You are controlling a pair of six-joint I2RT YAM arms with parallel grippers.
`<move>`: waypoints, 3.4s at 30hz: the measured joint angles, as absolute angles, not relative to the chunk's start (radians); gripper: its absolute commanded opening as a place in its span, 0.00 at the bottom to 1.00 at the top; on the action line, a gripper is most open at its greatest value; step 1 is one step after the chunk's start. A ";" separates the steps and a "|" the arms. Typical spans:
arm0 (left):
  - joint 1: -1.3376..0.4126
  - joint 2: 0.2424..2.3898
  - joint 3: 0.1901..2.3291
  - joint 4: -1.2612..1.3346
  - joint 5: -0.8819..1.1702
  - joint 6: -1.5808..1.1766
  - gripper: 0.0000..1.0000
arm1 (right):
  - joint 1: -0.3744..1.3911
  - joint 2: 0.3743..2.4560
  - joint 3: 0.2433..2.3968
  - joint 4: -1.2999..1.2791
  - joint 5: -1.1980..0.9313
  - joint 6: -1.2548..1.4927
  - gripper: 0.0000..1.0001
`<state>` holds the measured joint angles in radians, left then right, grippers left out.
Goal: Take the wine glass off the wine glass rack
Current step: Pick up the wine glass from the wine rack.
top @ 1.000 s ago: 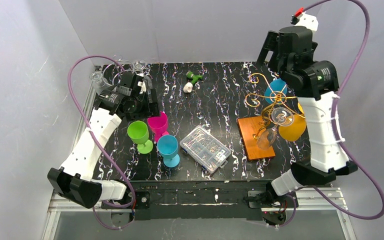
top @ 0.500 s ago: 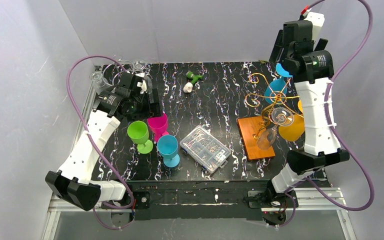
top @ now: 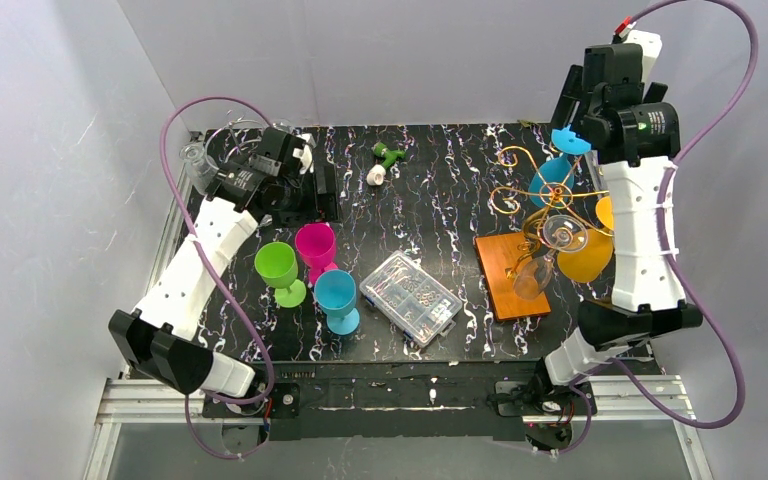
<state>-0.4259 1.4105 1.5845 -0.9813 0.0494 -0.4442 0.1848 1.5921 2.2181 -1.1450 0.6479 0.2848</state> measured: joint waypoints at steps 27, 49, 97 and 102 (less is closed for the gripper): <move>-0.441 1.374 1.562 -0.953 0.078 -0.442 0.88 | 0.157 1.755 2.325 -1.227 0.483 0.238 0.98; -0.441 1.369 1.558 -0.918 0.117 -0.457 0.88 | 0.151 1.724 2.305 -1.267 0.474 0.269 0.94; -0.441 1.370 1.546 -0.875 0.158 -0.464 0.98 | 0.117 1.697 2.292 -1.240 0.437 0.290 0.56; -0.441 1.370 1.546 -0.875 0.162 -0.464 0.98 | 0.117 1.695 2.292 -1.240 0.434 0.292 0.54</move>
<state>-0.4408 1.3701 1.5463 -0.8749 0.1619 -0.4644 0.1173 1.6951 2.2925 -1.2404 0.4339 0.2924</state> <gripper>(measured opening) 0.981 0.824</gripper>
